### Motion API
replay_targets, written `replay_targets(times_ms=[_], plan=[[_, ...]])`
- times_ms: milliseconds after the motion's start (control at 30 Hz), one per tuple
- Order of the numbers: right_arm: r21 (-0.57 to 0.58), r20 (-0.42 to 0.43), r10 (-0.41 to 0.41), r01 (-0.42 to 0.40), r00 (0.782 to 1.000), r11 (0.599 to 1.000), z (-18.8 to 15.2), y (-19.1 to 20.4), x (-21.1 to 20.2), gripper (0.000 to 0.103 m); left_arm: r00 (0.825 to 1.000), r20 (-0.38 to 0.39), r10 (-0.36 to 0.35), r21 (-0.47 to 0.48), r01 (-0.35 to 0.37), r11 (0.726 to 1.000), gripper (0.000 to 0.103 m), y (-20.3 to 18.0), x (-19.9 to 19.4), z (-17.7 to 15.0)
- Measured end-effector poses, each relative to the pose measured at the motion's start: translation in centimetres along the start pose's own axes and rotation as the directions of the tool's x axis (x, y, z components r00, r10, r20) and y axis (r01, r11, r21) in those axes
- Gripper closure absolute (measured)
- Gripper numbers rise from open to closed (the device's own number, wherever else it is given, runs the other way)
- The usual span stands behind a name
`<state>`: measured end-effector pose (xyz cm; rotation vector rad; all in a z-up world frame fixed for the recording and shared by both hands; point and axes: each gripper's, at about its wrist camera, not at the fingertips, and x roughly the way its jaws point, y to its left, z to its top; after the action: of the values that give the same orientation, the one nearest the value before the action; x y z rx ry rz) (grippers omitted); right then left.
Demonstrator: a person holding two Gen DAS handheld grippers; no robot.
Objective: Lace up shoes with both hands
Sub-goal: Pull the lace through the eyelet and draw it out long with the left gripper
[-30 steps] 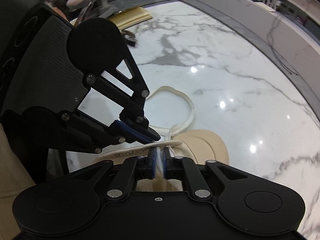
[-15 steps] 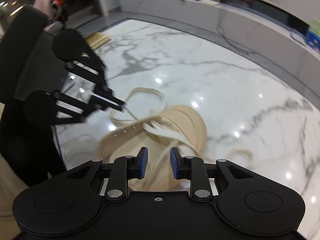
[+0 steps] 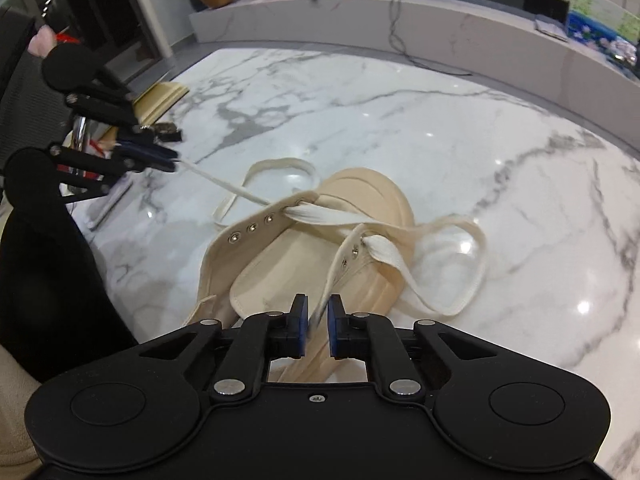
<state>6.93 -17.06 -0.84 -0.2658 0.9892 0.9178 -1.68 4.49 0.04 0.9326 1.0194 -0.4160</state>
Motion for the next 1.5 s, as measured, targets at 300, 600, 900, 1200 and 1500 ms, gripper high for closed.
replay_targets(times_ms=[300, 600, 900, 1200, 1500], plan=[[0.015, 0.005, -0.006, 0.006, 1.000, 1.000, 0.0, -0.2, 0.2, 0.095, 0.986, -0.126, 0.109, -0.113, -0.123, 0.986, 0.101, 4.2, -2.2, -5.1], [0.016, 0.004, 0.005, -0.005, 1.000, 1.000, -0.1, -0.4, 0.2, 0.095, 0.938, -0.231, 0.260, -0.220, -0.311, 0.925, 0.101, 8.9, -5.9, -8.6], [0.016, 0.007, 0.009, -0.009, 1.000, 1.000, -0.2, -0.4, 0.1, 0.095, 0.832, -0.362, 0.419, -0.319, -0.534, 0.783, 0.101, 13.6, -8.8, -11.1], [0.012, 0.004, 0.012, -0.012, 1.000, 1.000, -0.2, -0.4, 0.2, 0.095, 0.765, -0.453, 0.457, -0.281, -0.609, 0.742, 0.101, 14.5, -8.4, -11.9], [0.007, -0.002, 0.015, -0.015, 1.000, 1.000, 0.0, -0.4, 0.4, 0.095, 0.854, -0.344, 0.390, -0.264, -0.487, 0.833, 0.101, 12.0, -6.1, -9.7]])
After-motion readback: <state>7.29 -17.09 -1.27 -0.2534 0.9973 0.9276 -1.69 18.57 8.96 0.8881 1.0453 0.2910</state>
